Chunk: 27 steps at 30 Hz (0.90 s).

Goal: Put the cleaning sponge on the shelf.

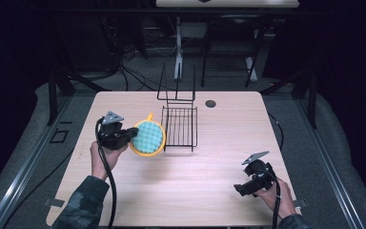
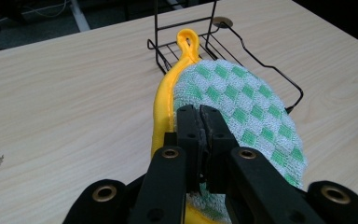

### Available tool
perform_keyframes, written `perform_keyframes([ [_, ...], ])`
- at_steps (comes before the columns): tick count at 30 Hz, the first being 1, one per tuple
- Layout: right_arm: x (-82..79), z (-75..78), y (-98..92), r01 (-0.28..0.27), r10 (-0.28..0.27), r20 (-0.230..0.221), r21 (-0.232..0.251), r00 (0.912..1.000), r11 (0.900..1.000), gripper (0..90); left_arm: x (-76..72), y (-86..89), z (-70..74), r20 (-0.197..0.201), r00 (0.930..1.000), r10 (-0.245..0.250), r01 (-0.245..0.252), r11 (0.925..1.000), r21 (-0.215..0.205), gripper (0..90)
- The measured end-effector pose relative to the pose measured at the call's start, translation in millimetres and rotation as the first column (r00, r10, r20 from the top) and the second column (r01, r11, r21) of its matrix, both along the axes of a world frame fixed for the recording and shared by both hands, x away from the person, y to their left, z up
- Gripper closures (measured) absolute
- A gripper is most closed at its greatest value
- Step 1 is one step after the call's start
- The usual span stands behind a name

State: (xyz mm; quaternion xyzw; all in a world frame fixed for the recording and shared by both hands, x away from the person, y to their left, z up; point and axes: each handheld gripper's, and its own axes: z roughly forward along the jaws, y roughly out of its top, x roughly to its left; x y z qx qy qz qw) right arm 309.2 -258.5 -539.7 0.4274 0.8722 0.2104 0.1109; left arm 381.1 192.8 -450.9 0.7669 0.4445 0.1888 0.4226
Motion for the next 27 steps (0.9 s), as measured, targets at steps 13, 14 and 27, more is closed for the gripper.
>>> perform_keyframes([
  [13, -0.4, 0.2, -0.3, 0.001, -0.001, 0.005, 0.009, 1.0000, 1.000, 3.4, 21.6, -30.0, -3.8, 0.011, 0.9998, -0.015, 0.015, 0.9999, -0.005, 87.7],
  [14, -0.5, 0.3, -0.2, 0.001, -0.001, 0.006, 0.009, 1.0000, 1.000, 3.4, 23.0, -31.5, -4.1, 0.012, 0.9998, -0.017, 0.017, 0.9998, -0.003, 87.7],
  [27, -0.2, 0.0, 0.0, -0.006, 0.006, -0.005, 0.000, 1.0000, 1.000, 3.7, 36.5, -50.6, -4.4, 0.027, 0.9995, -0.013, 0.013, 0.9997, -0.019, 87.6],
])
